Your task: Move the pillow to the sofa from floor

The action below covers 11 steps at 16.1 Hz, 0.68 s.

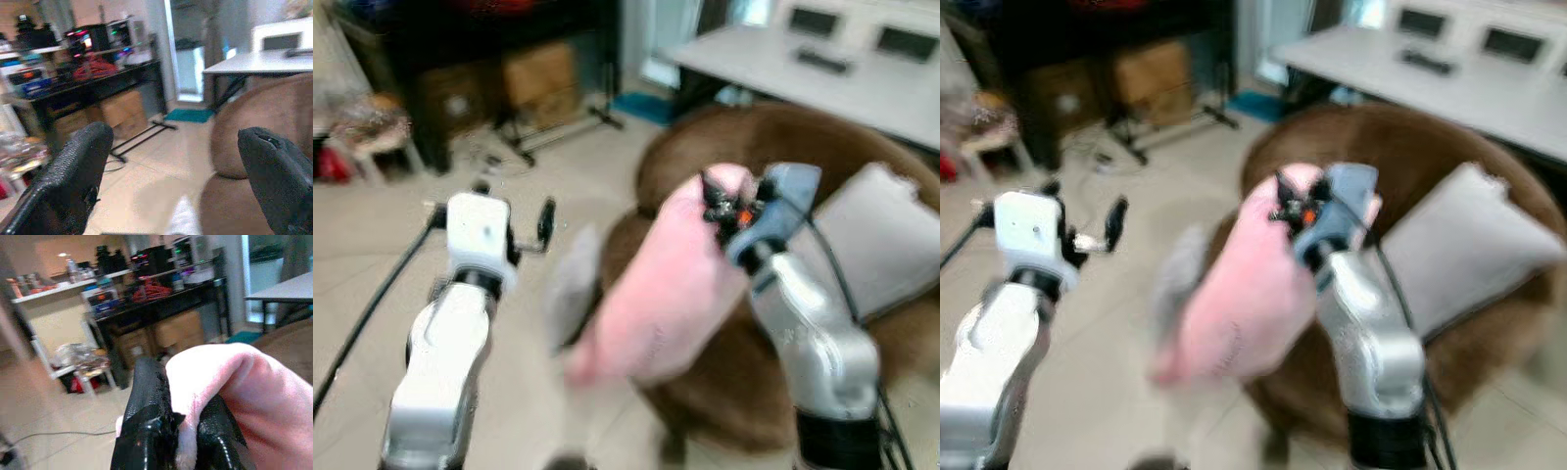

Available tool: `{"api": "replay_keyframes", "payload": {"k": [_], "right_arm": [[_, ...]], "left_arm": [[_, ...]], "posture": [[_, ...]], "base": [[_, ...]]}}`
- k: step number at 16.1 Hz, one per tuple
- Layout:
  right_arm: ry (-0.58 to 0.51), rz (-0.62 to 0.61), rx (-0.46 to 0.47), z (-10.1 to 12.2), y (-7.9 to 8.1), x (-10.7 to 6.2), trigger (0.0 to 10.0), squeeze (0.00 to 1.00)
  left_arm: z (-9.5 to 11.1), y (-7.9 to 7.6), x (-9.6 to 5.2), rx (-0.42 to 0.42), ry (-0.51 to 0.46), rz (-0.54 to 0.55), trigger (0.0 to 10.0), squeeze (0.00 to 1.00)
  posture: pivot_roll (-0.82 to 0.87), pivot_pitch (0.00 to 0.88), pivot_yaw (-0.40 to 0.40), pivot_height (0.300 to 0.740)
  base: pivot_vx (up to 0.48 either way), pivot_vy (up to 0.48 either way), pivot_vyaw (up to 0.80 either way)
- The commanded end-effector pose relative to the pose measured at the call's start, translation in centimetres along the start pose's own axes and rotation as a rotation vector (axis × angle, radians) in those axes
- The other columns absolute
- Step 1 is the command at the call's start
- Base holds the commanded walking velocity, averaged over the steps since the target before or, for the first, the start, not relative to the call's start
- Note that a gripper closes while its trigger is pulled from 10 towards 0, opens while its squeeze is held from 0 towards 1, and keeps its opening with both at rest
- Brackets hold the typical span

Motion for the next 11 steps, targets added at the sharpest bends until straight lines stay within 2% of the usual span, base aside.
{"api": "replay_keyframes", "payload": {"k": [1, 5, 7, 11], "right_arm": [[-0.07, -0.006, -0.025, 1.62, -0.39, -0.2, 10.0, 0.0], [-0.069, -0.007, -0.024, 1.58, -0.42, -0.11, 10.0, 0.0], [-0.053, -0.023, -0.006, 1.39, -0.73, -0.03, 10.0, 0.0], [-0.057, -0.037, -0.028, 1.54, -1.2, -0.14, 10.0, 0.0]], "left_arm": [[0.66, -0.49, 0.22, -0.003, -0.027, -0.021, 10.0, 0.0], [0.64, -0.51, 0.21, -0.002, -0.028, -0.025, 10.0, 0.0], [0.63, -0.55, 0.27, -0.002, -0.028, -0.029, 10.0, 0.0], [0.56, -0.88, 0.32, 0.003, -0.026, -0.049, 10.0, 0.0]], "posture": [[0.12, 0.0, -0.008, 0.74], [0.12, 0.0, -0.008, 0.74], [0.12, 0.0, -0.009, 0.74], [0.11, 0.0, 0.0, 0.74]], "base": [[0.262, 0.0, 0.0], [0.262, 0.0, 0.0], [0.261, 0.0, -0.66], [0.262, 0.0, -0.8]]}}
Point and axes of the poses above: a point about 5 cm out from each wrist's last joint towards the gripper, its own x axis pointing out of the wrist towards the gripper, its own z axis along the axis of the wrist's last joint, y = z × x, the point moved 2 cm from there along x, pointing out of the wrist towards the gripper, and after that the axes turned 7 degrees about x, right-handed, at the moved point
